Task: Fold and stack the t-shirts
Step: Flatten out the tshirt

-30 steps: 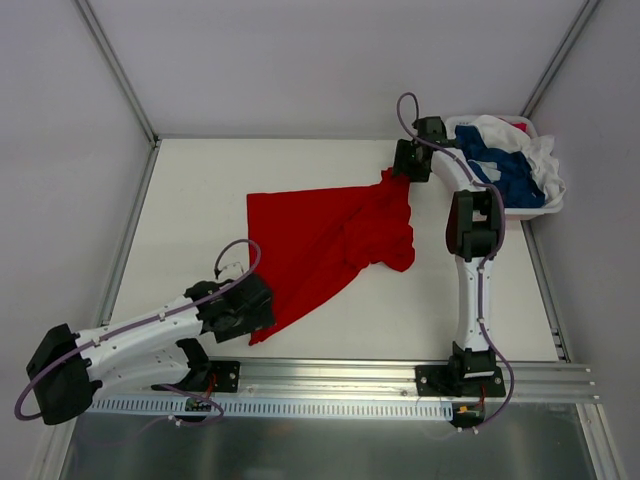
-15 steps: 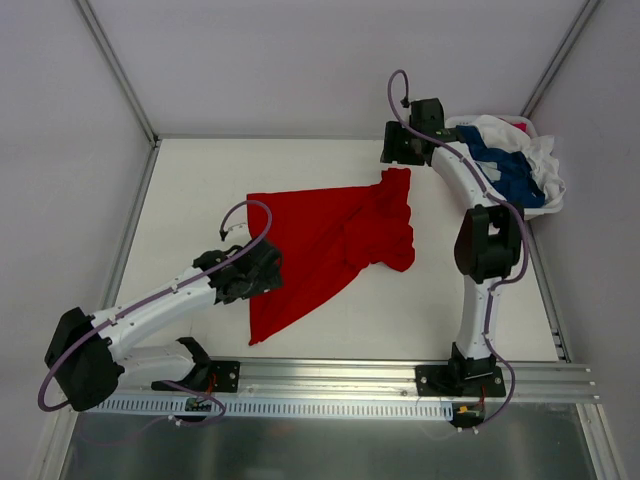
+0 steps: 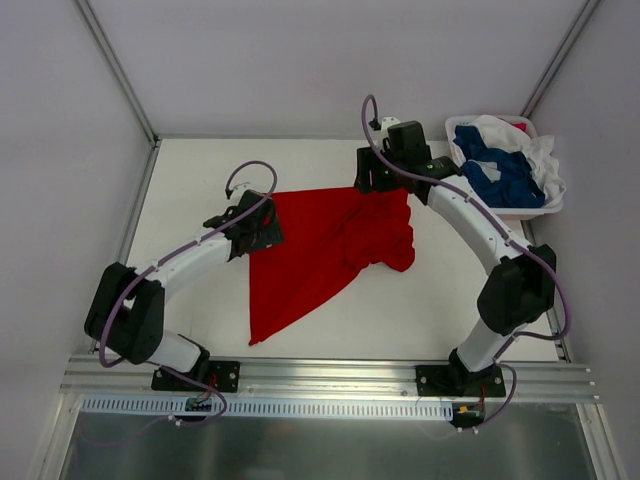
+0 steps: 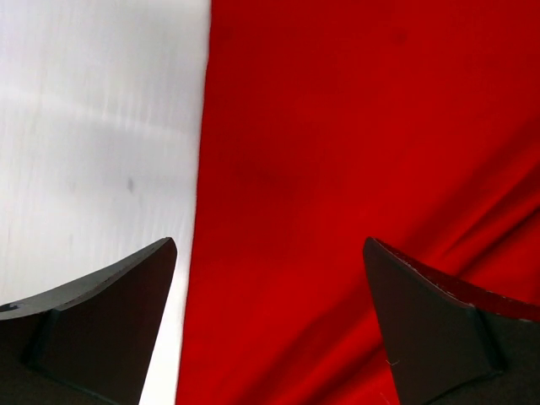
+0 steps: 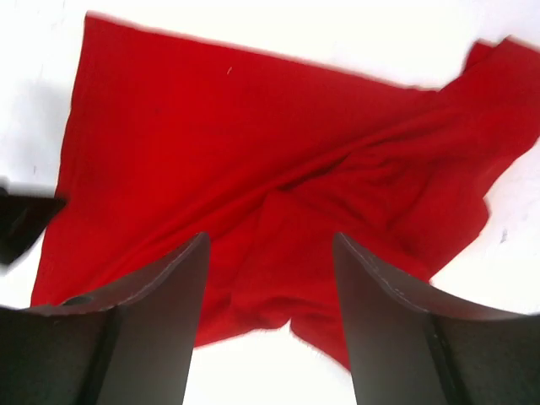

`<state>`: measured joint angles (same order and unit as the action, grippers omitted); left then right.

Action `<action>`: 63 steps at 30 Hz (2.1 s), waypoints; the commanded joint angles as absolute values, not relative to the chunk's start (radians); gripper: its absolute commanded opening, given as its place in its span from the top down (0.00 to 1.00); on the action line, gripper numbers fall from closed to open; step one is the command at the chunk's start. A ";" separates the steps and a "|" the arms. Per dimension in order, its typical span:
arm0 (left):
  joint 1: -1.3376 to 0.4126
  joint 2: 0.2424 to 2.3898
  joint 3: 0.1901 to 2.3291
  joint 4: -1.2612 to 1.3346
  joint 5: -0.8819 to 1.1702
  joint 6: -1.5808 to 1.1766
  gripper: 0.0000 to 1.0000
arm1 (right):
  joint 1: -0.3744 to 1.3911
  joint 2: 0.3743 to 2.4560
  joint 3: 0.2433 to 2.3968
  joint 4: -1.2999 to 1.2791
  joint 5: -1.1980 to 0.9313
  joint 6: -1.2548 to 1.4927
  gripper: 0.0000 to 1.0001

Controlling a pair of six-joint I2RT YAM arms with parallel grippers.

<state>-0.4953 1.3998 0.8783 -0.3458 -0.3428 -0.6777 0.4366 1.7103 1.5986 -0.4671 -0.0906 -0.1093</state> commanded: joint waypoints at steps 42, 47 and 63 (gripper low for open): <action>-0.198 1.977 1.408 -0.069 -0.111 -0.399 0.18 | 0.592 1.235 1.109 -0.399 -0.018 -0.017 0.36; -0.198 1.941 1.381 -0.069 -0.078 -0.425 0.17 | 0.600 1.354 1.071 -0.344 -0.032 -0.014 0.36; -0.202 1.882 1.299 -0.052 -0.054 -0.439 0.16 | 0.614 1.825 1.429 -0.307 -0.086 -0.075 0.39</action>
